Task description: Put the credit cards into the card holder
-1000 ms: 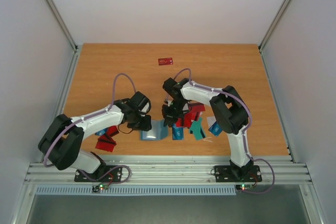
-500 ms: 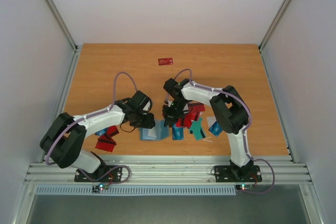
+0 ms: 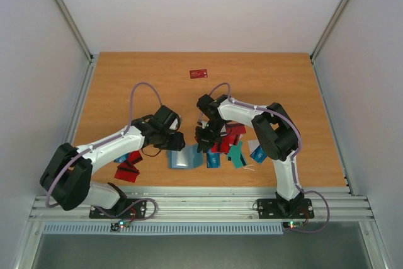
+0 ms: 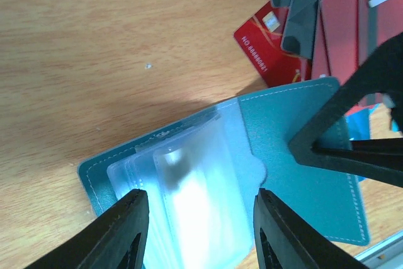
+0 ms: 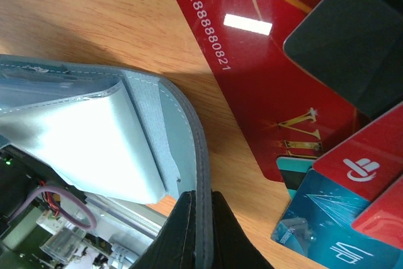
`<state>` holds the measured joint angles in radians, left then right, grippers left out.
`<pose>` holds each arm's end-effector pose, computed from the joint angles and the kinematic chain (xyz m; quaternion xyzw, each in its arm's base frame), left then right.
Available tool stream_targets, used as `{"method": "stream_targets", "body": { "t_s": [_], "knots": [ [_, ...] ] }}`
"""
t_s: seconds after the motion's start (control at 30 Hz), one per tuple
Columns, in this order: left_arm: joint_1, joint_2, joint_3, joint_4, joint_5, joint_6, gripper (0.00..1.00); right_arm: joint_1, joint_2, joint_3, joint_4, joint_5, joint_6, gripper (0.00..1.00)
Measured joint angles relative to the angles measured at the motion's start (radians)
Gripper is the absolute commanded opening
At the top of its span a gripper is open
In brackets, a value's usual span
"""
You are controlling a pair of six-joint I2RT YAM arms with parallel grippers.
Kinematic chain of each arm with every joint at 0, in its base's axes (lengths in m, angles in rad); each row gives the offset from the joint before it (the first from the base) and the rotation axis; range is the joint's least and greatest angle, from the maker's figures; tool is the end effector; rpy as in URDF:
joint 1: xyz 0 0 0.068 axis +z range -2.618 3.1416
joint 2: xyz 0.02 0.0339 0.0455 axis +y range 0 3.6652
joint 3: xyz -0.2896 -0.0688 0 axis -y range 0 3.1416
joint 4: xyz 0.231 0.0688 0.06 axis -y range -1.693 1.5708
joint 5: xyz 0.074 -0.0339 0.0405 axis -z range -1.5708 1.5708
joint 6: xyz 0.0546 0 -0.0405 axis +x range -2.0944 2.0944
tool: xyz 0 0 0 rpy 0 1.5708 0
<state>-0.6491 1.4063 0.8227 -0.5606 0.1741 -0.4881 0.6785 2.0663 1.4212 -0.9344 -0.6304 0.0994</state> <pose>0.1945 -0.1594 0.2056 0.0966 0.9690 -0.1852 0.1319 0.2736 0.2619 0.1592 0.2702 -0.9115 -0.2853 0.1214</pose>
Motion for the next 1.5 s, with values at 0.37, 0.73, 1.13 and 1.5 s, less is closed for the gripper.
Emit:
{"method": "stream_targets", "body": {
  "t_s": [0.37,0.73,1.13,1.5],
  "knots": [
    [0.000,0.036,0.000,0.031,0.024,-0.002,0.47,-0.001,0.000,-0.007,0.001,-0.011,-0.005,0.01],
    [0.000,0.086,0.000,0.070,0.070,-0.006,0.47,-0.005,0.000,-0.013,0.003,-0.015,-0.007,0.01],
    [0.000,0.084,0.031,-0.002,-0.031,0.012,0.49,-0.005,0.000,-0.018,0.004,-0.016,-0.006,0.01],
    [-0.029,0.083,0.031,0.031,0.013,0.013,0.48,-0.006,0.000,-0.019,0.003,-0.017,-0.006,0.01]
  ]
}}
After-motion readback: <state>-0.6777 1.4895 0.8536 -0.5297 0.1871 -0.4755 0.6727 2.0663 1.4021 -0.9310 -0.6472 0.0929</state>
